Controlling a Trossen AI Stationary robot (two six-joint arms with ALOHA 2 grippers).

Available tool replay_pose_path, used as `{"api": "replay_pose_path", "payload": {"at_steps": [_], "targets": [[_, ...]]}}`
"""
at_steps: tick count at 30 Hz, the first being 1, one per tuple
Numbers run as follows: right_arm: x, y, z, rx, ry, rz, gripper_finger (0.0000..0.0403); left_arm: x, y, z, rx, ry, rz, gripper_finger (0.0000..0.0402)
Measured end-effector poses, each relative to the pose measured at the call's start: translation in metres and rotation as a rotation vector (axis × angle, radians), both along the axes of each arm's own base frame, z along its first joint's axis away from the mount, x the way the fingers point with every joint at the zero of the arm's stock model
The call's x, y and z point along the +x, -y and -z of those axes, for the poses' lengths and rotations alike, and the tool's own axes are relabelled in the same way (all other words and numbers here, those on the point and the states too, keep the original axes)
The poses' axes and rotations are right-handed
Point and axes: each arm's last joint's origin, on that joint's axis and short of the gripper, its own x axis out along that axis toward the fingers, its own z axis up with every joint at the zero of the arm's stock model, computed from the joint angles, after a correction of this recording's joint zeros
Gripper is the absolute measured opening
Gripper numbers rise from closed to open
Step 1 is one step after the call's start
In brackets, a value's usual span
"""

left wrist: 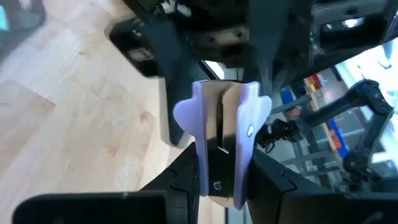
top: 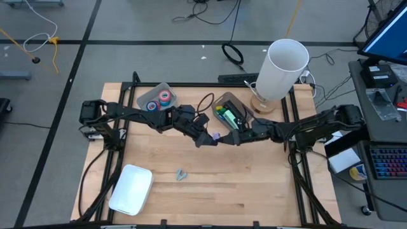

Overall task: Pick and place Stapler, Stapler remover, tape
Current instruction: Put the light purple staple remover into the white bin

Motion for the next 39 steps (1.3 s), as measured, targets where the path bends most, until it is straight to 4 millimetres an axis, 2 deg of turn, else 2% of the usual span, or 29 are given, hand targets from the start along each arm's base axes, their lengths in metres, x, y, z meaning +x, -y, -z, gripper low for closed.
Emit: {"api": "replay_pose_path", "payload": {"at_steps": [2,6,15,25,32,39], "targets": [[-0.001,-0.001,-0.001,0.010,0.007,-0.035,0.0157,0.000,0.000,0.001,0.005,-0.005,0.007,0.0090],[-0.004,-0.010,-0.005,0.045,0.018,-0.221,0.0156,-0.001,-0.014,0.003,0.039,-0.023,-0.126,0.0090],[-0.004,-0.014,-0.004,0.066,0.007,-0.213,0.0155,-0.004,-0.023,-0.003,0.039,0.008,-0.077,0.0090],[-0.005,-0.016,-0.003,0.030,0.007,-0.265,0.0155,-0.011,-0.002,-0.016,0.047,0.093,0.218,0.0090],[-0.005,-0.016,-0.003,-0.036,0.028,-0.296,0.0155,-0.030,0.016,-0.045,0.010,0.136,0.345,0.0090],[-0.005,-0.016,-0.002,-0.094,0.040,-0.305,0.0155,-0.054,0.032,-0.077,-0.035,0.160,0.346,0.0090]]}}
